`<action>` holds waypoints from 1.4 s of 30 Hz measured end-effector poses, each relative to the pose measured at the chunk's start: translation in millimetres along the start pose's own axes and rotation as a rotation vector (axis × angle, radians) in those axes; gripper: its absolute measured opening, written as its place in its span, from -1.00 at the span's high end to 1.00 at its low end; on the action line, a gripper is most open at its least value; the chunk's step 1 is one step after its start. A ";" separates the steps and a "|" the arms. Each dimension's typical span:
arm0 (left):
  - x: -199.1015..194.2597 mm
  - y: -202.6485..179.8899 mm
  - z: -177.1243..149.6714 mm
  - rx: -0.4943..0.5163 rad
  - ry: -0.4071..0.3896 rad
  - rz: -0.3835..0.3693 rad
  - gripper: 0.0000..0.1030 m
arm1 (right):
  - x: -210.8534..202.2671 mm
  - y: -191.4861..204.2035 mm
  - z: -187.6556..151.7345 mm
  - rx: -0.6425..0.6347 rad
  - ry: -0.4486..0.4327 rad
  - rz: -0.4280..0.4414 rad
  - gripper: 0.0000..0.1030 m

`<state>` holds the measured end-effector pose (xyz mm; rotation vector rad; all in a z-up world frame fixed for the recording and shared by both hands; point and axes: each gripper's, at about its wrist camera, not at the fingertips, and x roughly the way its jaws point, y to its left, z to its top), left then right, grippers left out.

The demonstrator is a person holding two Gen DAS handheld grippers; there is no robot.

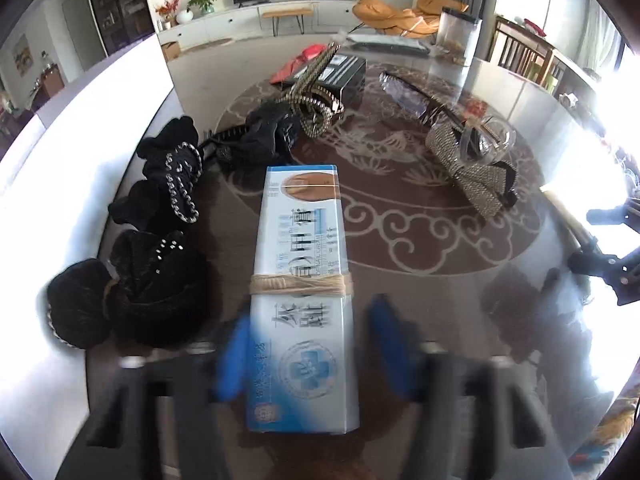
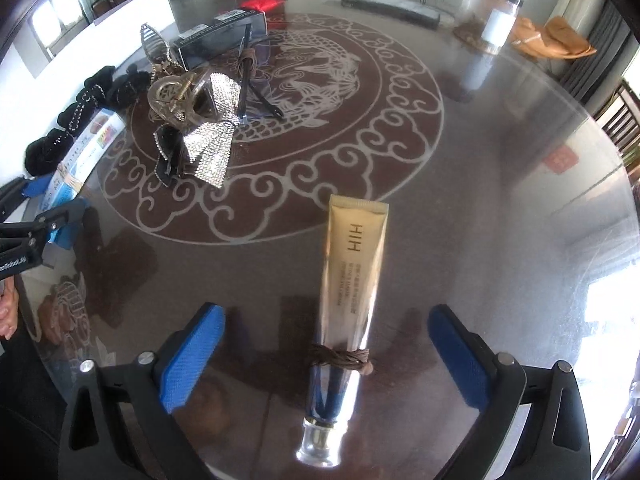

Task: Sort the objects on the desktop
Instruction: 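Lift the gold tube with the right gripper while the left gripper regrasps the ointment box, then carry the box and tube into the white box and release both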

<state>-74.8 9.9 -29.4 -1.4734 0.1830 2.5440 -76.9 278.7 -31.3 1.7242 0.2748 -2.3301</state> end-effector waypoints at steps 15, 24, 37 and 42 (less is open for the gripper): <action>-112.2 34.1 -38.2 -0.136 -0.229 -0.156 0.21 | -70.2 -9.1 -22.4 0.115 -0.107 0.105 0.47; -187.4 101.2 -27.1 -0.279 -0.344 -0.138 0.21 | -117.9 1.9 15.7 0.160 -0.225 0.264 0.47; -176.8 298.0 -48.3 -0.574 -0.240 0.132 0.21 | -138.4 264.2 176.7 -0.189 -0.329 0.585 0.47; -134.9 323.2 -53.4 -0.623 -0.140 0.168 0.21 | -87.7 378.0 201.2 -0.270 -0.247 0.658 0.47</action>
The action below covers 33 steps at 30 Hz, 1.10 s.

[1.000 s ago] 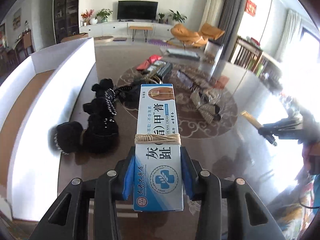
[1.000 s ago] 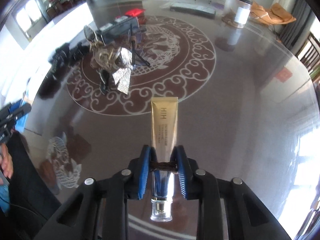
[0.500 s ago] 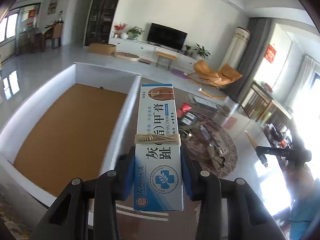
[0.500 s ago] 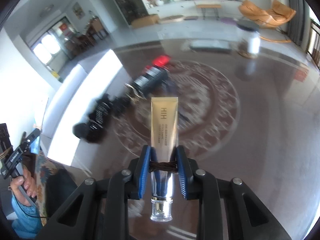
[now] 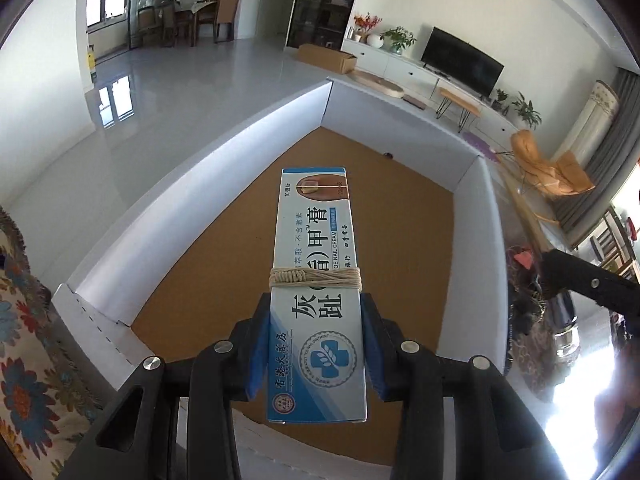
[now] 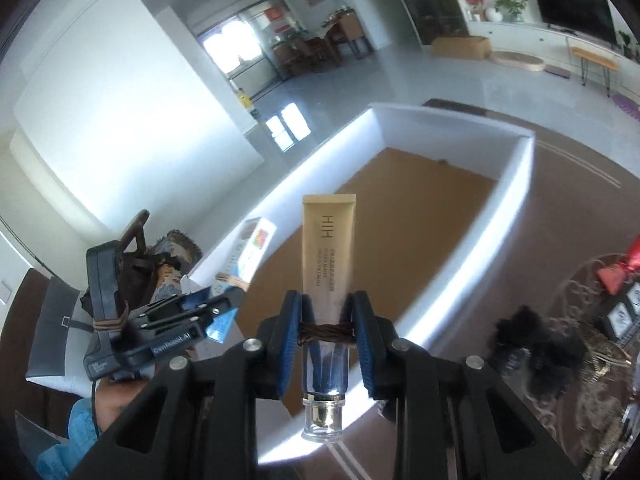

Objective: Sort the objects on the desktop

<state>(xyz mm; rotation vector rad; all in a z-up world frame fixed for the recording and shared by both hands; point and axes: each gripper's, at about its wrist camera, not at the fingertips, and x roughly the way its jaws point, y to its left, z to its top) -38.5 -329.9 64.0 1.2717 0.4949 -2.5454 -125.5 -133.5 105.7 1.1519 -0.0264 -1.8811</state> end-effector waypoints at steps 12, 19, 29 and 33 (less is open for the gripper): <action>33.4 3.0 -12.9 -0.011 0.076 0.046 -0.03 | 95.5 24.9 -31.2 -0.172 0.124 -0.127 0.28; -3.0 -22.5 -25.3 -0.008 -0.029 0.040 -0.37 | 29.8 -0.1 -37.1 -0.112 -0.049 -0.143 -0.18; -77.0 -160.0 -86.4 0.200 -0.142 -0.266 -0.75 | -126.9 -96.4 -153.7 0.006 -0.284 -0.509 -0.64; -74.6 -221.3 -124.4 0.339 -0.087 -0.335 -0.78 | -172.7 -142.2 -211.4 0.078 -0.285 -0.707 -0.74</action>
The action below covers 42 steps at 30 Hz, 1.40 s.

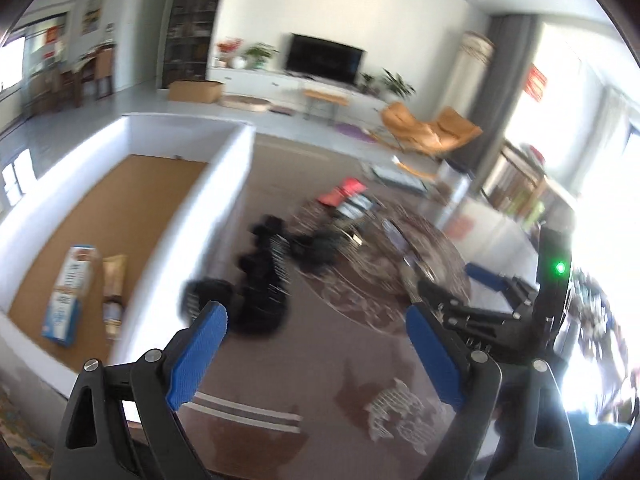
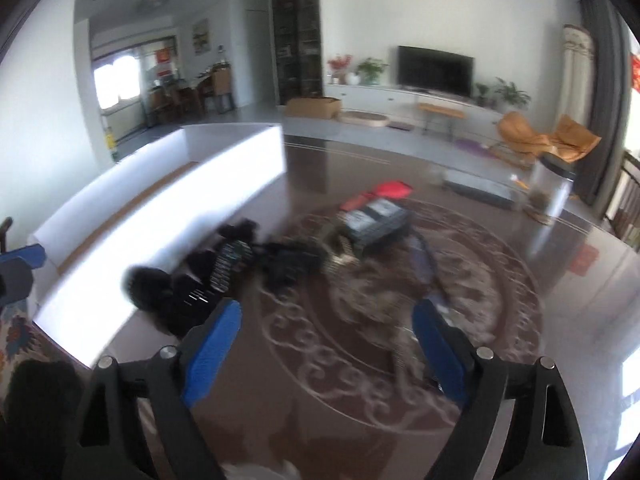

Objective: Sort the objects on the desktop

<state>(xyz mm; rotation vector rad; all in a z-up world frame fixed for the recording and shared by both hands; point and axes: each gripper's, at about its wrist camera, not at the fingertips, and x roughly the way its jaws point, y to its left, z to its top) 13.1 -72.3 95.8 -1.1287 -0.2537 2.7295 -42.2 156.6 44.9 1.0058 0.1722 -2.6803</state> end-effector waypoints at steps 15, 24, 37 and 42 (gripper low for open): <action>110.7 -96.2 -92.3 0.310 0.283 0.047 -0.78 | -12.9 -104.9 -98.9 0.164 0.161 -0.171 -0.74; 119.5 -79.6 -89.3 0.247 0.290 0.075 -0.78 | 12.1 -97.4 -99.7 0.176 0.212 -0.149 -0.74; 128.7 -68.5 -84.8 0.209 0.293 0.119 -1.00 | 21.6 -91.4 -97.8 0.174 0.233 -0.155 -1.00; 129.5 -67.0 -85.5 0.204 0.288 0.123 -1.00 | 21.1 -91.1 -97.5 0.174 0.233 -0.155 -1.00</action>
